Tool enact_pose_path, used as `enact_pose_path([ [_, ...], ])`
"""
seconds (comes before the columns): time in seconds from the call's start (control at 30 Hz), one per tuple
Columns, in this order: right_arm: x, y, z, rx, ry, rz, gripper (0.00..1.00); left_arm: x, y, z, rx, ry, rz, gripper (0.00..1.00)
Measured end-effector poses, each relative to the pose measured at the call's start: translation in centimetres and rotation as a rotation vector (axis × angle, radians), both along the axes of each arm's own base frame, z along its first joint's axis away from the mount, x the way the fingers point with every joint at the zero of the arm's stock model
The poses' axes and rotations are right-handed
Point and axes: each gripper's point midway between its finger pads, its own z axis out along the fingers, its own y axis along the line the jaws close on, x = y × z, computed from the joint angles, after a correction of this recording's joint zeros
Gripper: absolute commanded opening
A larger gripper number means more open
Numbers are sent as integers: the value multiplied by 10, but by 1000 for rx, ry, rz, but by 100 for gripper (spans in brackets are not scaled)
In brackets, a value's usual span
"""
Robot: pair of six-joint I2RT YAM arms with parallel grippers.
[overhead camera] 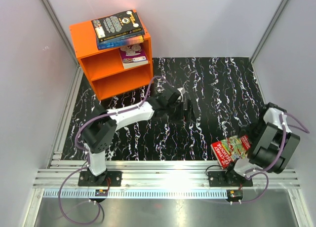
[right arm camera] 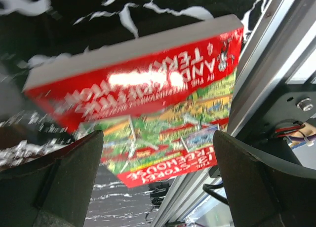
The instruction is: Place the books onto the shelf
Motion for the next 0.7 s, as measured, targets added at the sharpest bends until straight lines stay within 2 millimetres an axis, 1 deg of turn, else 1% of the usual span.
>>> enact_pose_path([
  [0.1,-5,-1,-18,33,49,-23,100,5,12,2,4,-9,12,97],
  [0.2,-4,0,-21,50,53,-23,100,12,23,5,1,-19,29,97],
  [0.27,-2,2,-21,59,47,-27,97,16,28,5,3,-22,38,97],
  [0.3,0,3,-21,62,40,-25,94,17,30,4,7,-19,43,97],
  [0.33,4,7,-22,70,20,-22,93,17,32,3,10,-18,45,97],
  [0.4,16,19,-25,96,-43,-19,91,17,36,-1,19,-11,48,97],
  [0.43,29,30,-28,113,-95,-11,92,16,38,-4,26,-5,48,97],
  [0.47,34,39,-30,119,-104,15,93,15,39,-6,33,1,49,97],
  [0.53,48,71,-31,166,-109,98,95,14,41,-8,41,7,49,97],
  [0.57,53,84,-31,184,-109,133,95,13,42,-9,45,10,49,97],
  [0.6,61,104,-31,223,-118,170,95,14,43,-10,48,10,52,97],
  [0.67,80,145,-28,343,-173,189,95,14,45,-11,57,13,56,97],
  [0.7,94,167,-24,414,-225,187,95,15,48,-12,66,13,61,97],
])
